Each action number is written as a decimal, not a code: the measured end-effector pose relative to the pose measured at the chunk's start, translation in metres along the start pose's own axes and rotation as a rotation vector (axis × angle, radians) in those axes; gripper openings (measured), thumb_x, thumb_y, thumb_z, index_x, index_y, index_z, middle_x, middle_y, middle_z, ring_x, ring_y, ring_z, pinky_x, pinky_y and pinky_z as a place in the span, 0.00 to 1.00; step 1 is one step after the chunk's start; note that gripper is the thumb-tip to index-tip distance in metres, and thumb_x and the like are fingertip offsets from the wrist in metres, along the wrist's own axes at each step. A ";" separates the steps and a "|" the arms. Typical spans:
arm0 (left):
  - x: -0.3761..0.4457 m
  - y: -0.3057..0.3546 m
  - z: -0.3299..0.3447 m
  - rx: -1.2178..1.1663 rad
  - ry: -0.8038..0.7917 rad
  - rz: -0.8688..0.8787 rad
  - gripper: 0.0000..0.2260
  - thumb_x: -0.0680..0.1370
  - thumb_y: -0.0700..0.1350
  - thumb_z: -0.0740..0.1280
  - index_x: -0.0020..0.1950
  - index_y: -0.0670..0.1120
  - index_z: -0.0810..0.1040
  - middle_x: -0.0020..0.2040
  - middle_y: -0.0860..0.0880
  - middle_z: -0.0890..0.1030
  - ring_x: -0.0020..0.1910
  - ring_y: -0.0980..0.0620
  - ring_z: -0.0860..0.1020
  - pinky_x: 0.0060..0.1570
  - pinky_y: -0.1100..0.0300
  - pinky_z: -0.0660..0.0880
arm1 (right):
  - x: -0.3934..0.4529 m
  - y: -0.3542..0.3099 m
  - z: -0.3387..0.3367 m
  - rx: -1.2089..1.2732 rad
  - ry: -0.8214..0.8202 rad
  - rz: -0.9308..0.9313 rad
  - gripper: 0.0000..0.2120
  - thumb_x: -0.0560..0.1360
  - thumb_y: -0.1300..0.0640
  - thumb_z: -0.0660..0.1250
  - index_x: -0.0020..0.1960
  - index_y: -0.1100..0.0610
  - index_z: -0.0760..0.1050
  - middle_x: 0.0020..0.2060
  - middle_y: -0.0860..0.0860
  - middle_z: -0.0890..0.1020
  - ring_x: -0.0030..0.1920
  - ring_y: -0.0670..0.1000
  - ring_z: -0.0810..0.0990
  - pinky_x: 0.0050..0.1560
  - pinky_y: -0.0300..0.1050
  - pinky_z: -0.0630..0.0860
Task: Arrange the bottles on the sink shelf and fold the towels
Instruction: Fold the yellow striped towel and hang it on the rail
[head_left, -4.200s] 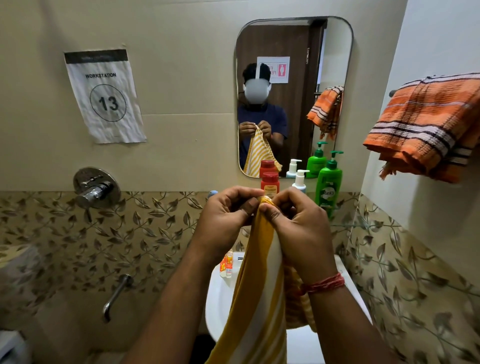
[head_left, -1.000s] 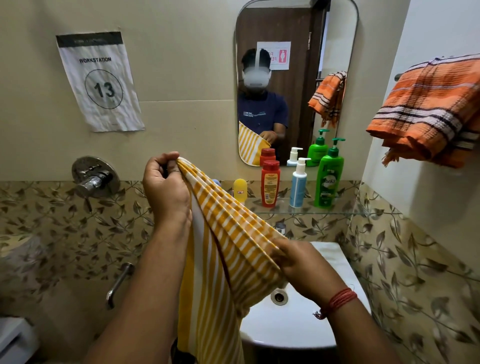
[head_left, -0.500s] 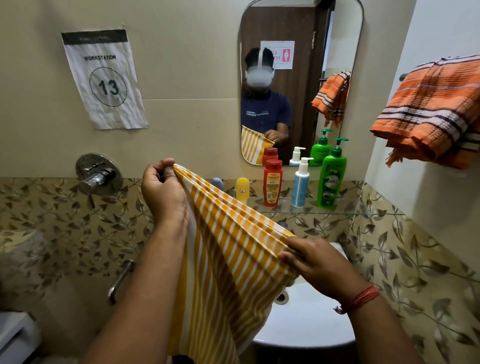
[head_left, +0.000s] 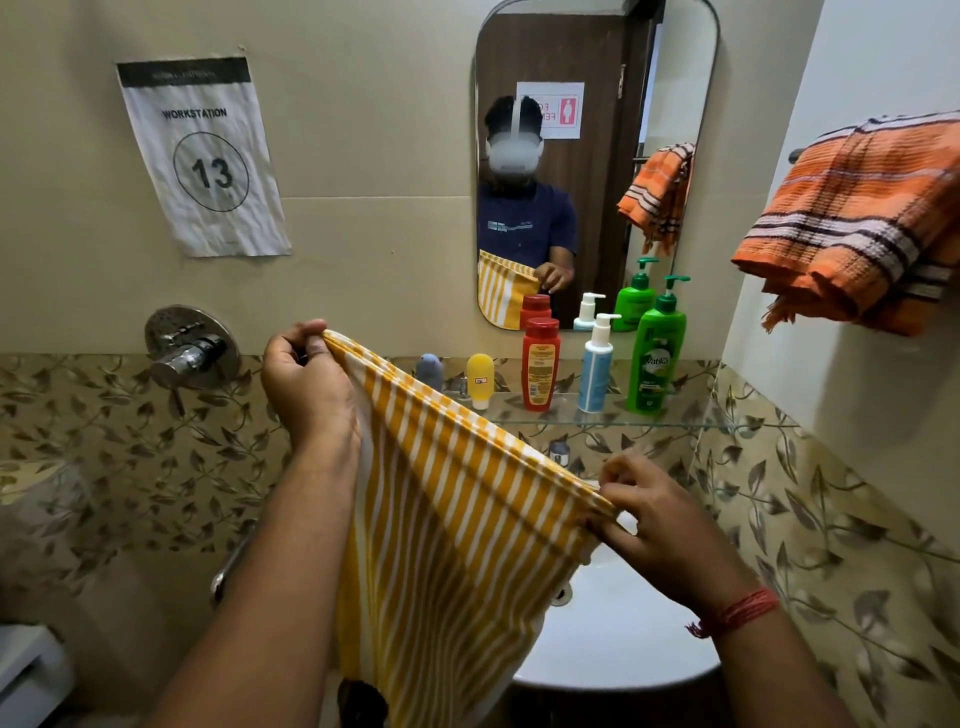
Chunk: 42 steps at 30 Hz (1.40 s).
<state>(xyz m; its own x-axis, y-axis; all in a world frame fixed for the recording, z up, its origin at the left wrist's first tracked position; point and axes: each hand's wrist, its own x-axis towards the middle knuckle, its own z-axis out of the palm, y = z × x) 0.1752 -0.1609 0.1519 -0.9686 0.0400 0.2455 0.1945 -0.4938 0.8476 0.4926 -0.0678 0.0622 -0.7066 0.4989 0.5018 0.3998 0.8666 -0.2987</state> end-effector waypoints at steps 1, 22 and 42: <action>-0.001 0.000 -0.001 0.000 -0.002 -0.003 0.15 0.81 0.37 0.62 0.43 0.55 0.79 0.46 0.57 0.81 0.46 0.61 0.79 0.38 0.78 0.72 | 0.000 0.001 -0.001 0.040 -0.005 0.014 0.10 0.76 0.45 0.67 0.41 0.50 0.78 0.46 0.42 0.75 0.46 0.43 0.75 0.43 0.41 0.76; -0.013 0.002 -0.014 0.053 -0.065 0.023 0.13 0.82 0.41 0.63 0.43 0.56 0.80 0.45 0.57 0.81 0.45 0.62 0.79 0.38 0.75 0.74 | 0.019 -0.033 -0.110 -0.002 -0.055 0.079 0.07 0.76 0.51 0.68 0.39 0.49 0.77 0.34 0.46 0.78 0.35 0.44 0.76 0.35 0.43 0.74; -0.039 0.012 -0.043 0.095 -0.118 -0.004 0.13 0.82 0.42 0.63 0.44 0.58 0.80 0.46 0.57 0.82 0.47 0.61 0.81 0.39 0.69 0.77 | -0.021 -0.030 -0.115 0.292 -0.161 0.301 0.08 0.79 0.56 0.66 0.43 0.51 0.81 0.35 0.49 0.83 0.38 0.41 0.81 0.36 0.33 0.76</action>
<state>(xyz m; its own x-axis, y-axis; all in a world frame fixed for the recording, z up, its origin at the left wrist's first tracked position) 0.2092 -0.2058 0.1323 -0.9454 0.1463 0.2911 0.2102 -0.4089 0.8881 0.5628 -0.1029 0.1534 -0.6751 0.7004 0.2316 0.4365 0.6324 -0.6399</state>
